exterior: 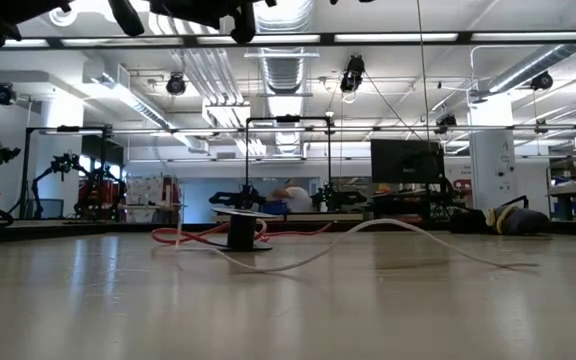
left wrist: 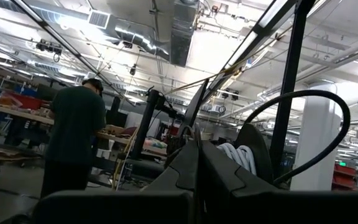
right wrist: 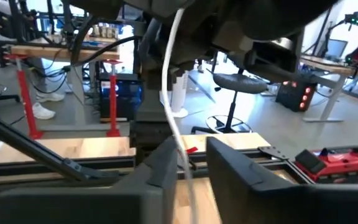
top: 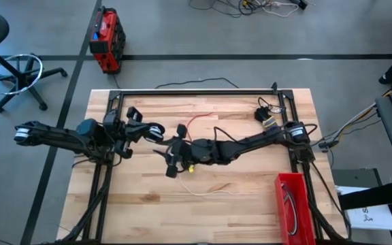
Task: Coil cords
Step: Coil the white wire onto the spool
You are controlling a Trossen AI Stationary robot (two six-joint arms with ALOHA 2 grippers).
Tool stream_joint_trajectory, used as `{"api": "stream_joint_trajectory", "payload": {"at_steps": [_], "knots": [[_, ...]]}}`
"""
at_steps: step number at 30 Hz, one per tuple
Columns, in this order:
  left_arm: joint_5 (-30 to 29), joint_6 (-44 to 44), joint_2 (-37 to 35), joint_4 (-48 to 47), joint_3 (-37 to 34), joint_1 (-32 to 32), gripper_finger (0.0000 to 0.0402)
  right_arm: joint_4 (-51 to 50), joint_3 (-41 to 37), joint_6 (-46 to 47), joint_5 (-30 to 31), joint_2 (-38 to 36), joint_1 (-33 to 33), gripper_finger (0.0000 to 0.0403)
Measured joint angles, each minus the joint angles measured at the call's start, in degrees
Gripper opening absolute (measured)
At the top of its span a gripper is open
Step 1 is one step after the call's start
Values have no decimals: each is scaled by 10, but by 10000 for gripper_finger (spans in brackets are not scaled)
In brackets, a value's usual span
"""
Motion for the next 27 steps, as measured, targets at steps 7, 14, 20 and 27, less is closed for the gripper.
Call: {"api": "stream_joint_trajectory", "payload": {"at_steps": [7,14,20,27], "knots": [[0,2,-1,0,0,0,0,-9,0,13,0,0,1,8],[-14,8,-11,-6,-2,0,0,-64,1,73,-1,0,3,3],[-21,13,-11,-2,-2,0,0,-62,3,88,-2,14,5,1],[-31,12,-11,-2,-2,0,0,-61,3,101,-8,23,4,1]]}}
